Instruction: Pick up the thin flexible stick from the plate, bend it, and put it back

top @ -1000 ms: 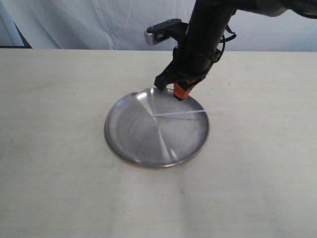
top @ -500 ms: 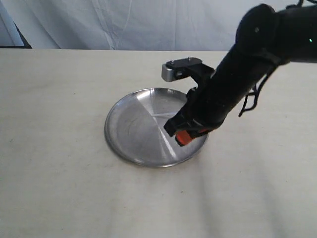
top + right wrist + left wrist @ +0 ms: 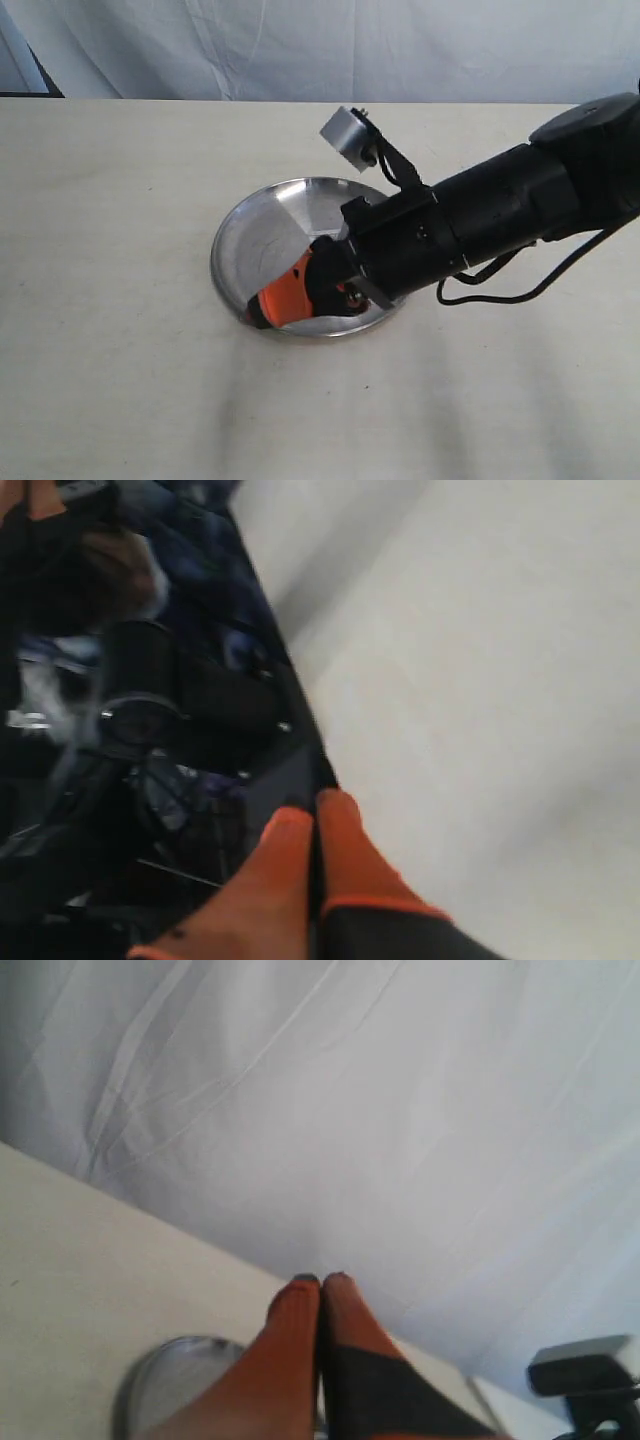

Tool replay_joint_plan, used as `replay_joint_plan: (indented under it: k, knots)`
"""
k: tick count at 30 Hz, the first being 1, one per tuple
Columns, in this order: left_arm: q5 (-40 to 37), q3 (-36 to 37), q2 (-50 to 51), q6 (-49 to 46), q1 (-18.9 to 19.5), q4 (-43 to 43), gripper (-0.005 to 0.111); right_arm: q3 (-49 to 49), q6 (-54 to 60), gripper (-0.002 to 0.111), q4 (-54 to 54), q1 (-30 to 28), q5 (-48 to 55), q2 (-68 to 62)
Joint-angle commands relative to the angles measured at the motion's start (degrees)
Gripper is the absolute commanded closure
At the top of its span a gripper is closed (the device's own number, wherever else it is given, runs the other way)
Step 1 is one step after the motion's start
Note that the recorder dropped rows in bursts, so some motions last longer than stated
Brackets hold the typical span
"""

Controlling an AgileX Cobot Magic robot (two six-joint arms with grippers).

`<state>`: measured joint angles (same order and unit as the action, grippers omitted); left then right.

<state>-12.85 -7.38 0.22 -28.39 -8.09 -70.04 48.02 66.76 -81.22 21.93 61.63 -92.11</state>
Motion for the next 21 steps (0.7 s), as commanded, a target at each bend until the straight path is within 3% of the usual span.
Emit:
replay_joint_plan:
  k: [1, 5, 9, 14, 16, 17, 18, 21]
  knots:
    - [-0.6, -6.4, 2.2, -0.8, -0.1, -12.0, 0.107, -0.4, 5.7, 0.109, -8.6, -0.2, 8.3, 0.4]
    - [-11.8, -15.0, 12.7, -12.7, -0.1, -11.8, 0.107, -0.4, 8.3, 0.109, -13.3, -0.2, 8.3, 0.5]
    - [-18.5, -18.4, 26.3, -14.7, -0.1, -11.7, 0.107, -2.2, 10.1, 0.109, -14.9, 3.3, 8.3, 0.5]
    - [-18.0, -18.4, 32.9, -15.3, -0.1, -10.6, 0.107, -4.3, 13.7, 0.109, -15.8, 3.0, 8.3, 0.5]
    - [-16.4, -18.4, 33.1, -15.7, -0.1, -5.4, 0.107, -3.1, 14.9, 0.109, -14.3, 0.0, -1.7, 0.5]
    - [-15.5, -18.4, 33.1, -15.7, -0.1, -2.7, 0.107, -1.4, 14.3, 0.109, -9.0, -1.4, -10.3, 0.5]
    - [-15.4, -18.4, 33.1, -15.6, -0.1, 0.1, 0.107, 1.9, 10.2, 0.109, 3.9, -1.9, -22.9, 0.5]
    - [-16.5, -18.4, 33.1, -15.6, -0.1, 2.6, 0.107, 8.2, -13.3, 0.109, 41.2, -1.9, -34.2, -1.0]
